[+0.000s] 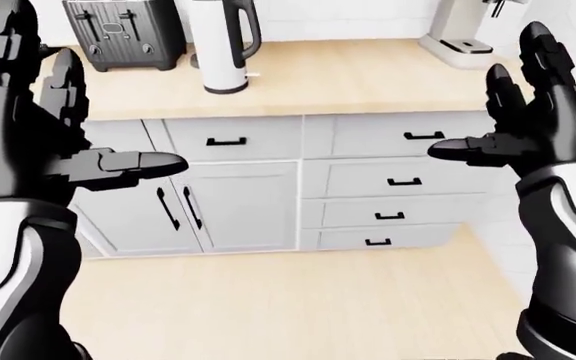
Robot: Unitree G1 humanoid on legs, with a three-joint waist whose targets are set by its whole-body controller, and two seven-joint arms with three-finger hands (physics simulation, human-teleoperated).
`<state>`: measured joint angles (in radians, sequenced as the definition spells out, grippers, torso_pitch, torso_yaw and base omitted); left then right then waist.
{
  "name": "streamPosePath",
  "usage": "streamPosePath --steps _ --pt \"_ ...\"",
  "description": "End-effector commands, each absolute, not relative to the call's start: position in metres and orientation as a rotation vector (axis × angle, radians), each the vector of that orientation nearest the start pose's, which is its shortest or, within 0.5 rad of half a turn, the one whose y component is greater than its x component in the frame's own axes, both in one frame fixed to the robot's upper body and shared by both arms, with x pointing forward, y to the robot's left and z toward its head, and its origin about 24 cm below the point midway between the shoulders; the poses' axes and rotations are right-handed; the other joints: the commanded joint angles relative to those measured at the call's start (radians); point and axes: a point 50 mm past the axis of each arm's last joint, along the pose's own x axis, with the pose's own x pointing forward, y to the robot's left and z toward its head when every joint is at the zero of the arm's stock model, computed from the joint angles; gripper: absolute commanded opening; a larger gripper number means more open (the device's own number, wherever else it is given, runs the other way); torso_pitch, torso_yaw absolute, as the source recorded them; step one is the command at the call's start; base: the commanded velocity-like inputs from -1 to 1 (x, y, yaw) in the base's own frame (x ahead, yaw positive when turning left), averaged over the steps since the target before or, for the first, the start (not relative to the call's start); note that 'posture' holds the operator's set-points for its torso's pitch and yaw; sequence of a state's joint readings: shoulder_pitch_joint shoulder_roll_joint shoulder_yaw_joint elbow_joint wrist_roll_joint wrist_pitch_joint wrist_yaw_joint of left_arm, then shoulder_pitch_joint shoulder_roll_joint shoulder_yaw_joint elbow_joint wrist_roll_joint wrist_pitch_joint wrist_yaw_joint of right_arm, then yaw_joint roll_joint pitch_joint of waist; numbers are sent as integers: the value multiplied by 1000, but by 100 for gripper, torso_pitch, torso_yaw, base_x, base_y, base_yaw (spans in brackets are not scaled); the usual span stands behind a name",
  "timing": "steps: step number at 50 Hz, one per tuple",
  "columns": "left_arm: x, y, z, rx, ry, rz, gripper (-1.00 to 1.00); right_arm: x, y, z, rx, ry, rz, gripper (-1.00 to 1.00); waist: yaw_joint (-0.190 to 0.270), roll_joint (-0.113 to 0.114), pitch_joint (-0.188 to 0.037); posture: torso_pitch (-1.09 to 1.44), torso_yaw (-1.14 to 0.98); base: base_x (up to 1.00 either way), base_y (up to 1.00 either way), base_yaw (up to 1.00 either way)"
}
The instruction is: Press the button to open the lid of the electric kettle.
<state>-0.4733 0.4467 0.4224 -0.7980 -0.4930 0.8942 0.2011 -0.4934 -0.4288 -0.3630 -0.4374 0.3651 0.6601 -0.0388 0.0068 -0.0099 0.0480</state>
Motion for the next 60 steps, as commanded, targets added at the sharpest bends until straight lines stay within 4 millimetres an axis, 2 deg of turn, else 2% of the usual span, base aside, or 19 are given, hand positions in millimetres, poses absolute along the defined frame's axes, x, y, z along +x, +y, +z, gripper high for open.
streamPosePath --steps 1,3,10,14,17,26,30,31,34,39,41,43,44,45,51,54,56,57,60 --pt "225 216 285 57 -511 138 100 273 -237 261 -49 -428 -121 100 -1 -4 -13 0 0 9 9 0" --pt "225 216 285 57 -512 139 100 273 -237 261 -49 -428 -120 100 1 -46 -24 0 0 9 9 0" --pt "225 217 284 57 -513 139 100 274 -237 260 -52 -425 -119 100 -5 -21 -24 0 0 9 9 0" --pt "225 217 283 57 -511 139 100 274 -237 260 -53 -423 -119 100 -9 17 -11 0 0 9 12 0" --pt "225 217 283 58 -511 140 100 274 -236 259 -54 -422 -116 100 -16 98 -31 0 0 10 12 0" --pt "225 218 283 60 -510 141 100 273 -236 260 -54 -424 -115 100 -5 22 -17 0 0 10 13 0" --pt "224 218 283 60 -511 141 100 273 -236 260 -54 -424 -114 100 0 -62 -30 0 0 10 14 0" --pt "224 218 284 60 -512 142 100 273 -236 261 -54 -424 -115 100 -9 -29 -19 0 0 10 13 0" --pt "224 217 285 60 -513 140 100 273 -236 262 -54 -425 -115 100 -9 -38 -26 0 0 10 14 0" --pt "225 217 286 59 -515 140 100 273 -236 263 -54 -428 -115 100 -10 8 -10 0 0 10 14 0" --pt "225 216 287 61 -517 140 100 273 -236 262 -54 -427 -115 100 -16 47 -12 0 0 9 14 0" --pt "225 217 286 62 -516 141 100 273 -236 262 -55 -428 -115 100 -15 122 -38 0 0 9 14 0" --pt "225 217 286 62 -515 141 100 273 -237 262 -55 -428 -115 100 -8 71 -23 0 0 9 12 0" --pt "225 217 286 63 -516 141 100 273 -237 262 -55 -428 -116 100 -12 90 -22 0 0 9 13 0" --pt "225 216 286 68 -517 142 100 273 -236 261 -56 -426 -114 100 -4 30 -17 0 0 10 14 0" --pt "224 217 285 68 -517 142 100 273 -236 261 -57 -427 -113 100 0 -11 -16 0 0 10 13 0" --pt "224 216 285 68 -517 142 100 273 -236 261 -58 -426 -114 100 1 -70 -31 0 0 9 14 0" --pt "224 217 285 68 -517 142 100 273 -236 261 -58 -426 -113 100 -11 -26 -21 0 0 9 15 0" --pt "224 216 285 67 -517 140 100 272 -236 261 -57 -426 -113 100 -9 -41 -27 0 0 10 14 0"
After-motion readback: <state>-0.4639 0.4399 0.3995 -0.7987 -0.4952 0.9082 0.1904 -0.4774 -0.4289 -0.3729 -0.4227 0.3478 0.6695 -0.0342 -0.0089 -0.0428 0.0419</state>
